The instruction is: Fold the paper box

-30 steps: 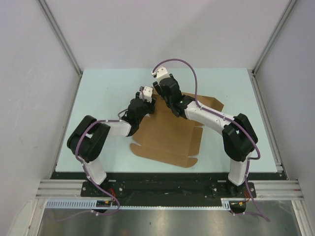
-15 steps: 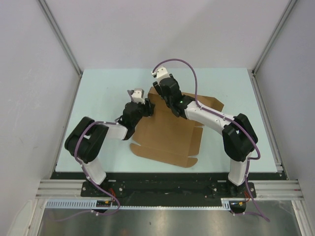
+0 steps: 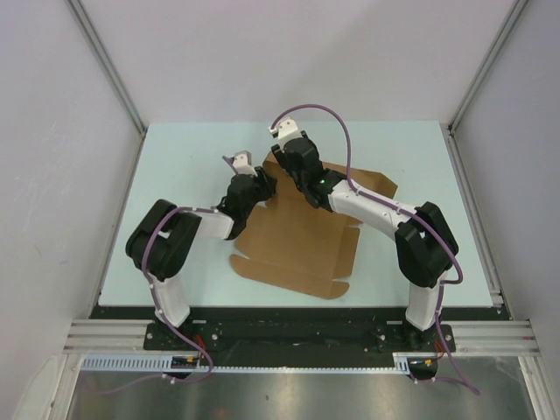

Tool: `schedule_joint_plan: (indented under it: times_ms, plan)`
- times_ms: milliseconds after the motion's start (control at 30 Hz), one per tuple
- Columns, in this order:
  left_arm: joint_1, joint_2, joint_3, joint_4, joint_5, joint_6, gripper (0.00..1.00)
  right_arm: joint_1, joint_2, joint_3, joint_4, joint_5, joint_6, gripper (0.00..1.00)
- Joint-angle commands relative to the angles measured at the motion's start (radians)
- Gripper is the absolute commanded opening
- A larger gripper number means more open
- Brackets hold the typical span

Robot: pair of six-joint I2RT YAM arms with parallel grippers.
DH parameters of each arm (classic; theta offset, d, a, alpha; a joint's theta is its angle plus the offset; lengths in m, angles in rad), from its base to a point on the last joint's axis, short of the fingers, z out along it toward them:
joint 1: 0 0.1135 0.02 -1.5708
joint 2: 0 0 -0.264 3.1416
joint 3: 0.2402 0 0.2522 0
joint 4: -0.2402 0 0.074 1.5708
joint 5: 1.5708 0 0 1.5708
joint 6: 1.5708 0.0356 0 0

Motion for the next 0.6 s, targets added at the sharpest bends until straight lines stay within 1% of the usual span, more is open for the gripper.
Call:
schedule_joint_plan:
  times_ms: [0,33,167,233,333,367,433,533,567]
  plan:
    - [0.003,0.03,0.073,-0.064,-0.045,-0.067,0.43,0.003,-0.011,0.0,0.02,-0.017,0.011,0.54]
    - [0.003,0.031,0.079,-0.077,-0.048,-0.076,0.42,0.002,-0.013,0.0,0.02,-0.018,0.011,0.54]
    - [0.003,0.044,0.122,-0.147,-0.058,-0.084,0.33,-0.003,-0.016,0.0,0.019,-0.021,0.012,0.53]
    - [0.003,0.053,0.142,-0.178,-0.057,-0.081,0.31,-0.003,-0.018,0.0,0.022,-0.021,0.014,0.54]
    - [0.001,0.047,0.128,-0.16,-0.059,-0.079,0.23,-0.003,-0.019,-0.001,0.019,-0.023,0.015,0.53]
    - [0.001,0.045,0.125,-0.156,-0.059,-0.079,0.17,-0.003,-0.022,0.0,0.019,-0.023,0.015,0.53]
    - [0.001,0.044,0.122,-0.149,-0.057,-0.078,0.12,-0.003,-0.024,-0.001,0.013,-0.023,0.017,0.53]
    - [0.001,0.041,0.113,-0.138,-0.056,-0.069,0.01,-0.002,-0.024,0.0,0.008,-0.023,0.018,0.53]
    - [0.001,0.039,0.113,-0.133,-0.057,-0.066,0.0,-0.002,-0.025,-0.001,0.007,-0.021,0.02,0.53]
